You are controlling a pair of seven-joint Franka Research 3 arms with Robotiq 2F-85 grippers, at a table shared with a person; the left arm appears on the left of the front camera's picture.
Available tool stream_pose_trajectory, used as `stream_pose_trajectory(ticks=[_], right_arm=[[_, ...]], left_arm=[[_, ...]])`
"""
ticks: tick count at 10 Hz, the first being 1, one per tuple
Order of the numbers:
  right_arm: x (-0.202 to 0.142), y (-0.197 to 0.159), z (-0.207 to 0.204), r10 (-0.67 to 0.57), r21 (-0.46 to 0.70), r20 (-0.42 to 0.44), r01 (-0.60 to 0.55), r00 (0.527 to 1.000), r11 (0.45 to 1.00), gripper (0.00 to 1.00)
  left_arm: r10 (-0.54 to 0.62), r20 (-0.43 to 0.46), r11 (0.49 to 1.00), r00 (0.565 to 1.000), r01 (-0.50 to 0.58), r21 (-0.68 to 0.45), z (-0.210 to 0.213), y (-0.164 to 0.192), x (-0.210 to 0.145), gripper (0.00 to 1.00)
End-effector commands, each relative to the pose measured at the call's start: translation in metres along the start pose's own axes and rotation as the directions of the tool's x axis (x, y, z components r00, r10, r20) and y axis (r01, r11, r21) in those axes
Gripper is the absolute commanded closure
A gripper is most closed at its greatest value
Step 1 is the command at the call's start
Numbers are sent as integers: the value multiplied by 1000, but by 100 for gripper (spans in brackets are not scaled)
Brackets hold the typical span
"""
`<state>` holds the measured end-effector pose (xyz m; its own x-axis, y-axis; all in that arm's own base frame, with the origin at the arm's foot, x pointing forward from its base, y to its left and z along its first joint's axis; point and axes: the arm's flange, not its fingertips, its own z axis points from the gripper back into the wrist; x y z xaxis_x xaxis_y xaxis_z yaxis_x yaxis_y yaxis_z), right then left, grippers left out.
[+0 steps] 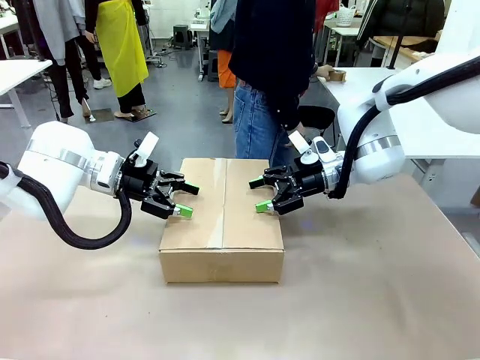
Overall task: Pack the gift set into the box.
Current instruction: Press and hold the closed box until the human finishes sealing it.
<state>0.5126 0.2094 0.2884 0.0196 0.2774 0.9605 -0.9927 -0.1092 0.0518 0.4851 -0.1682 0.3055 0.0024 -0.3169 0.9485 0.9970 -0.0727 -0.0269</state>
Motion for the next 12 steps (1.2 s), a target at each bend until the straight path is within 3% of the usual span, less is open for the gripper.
stream_pose_trajectory(ticks=[1,12], right_arm=[[-2,2,0,-8,-3,-7,8,1000,1000,0],[-2,2,0,-8,-3,-7,8,1000,1000,0]], left_arm=[[2,-7,1000,1000,-2,4,1,-2,-2,0],[2,-7,1000,1000,-2,4,1,-2,-2,0]])
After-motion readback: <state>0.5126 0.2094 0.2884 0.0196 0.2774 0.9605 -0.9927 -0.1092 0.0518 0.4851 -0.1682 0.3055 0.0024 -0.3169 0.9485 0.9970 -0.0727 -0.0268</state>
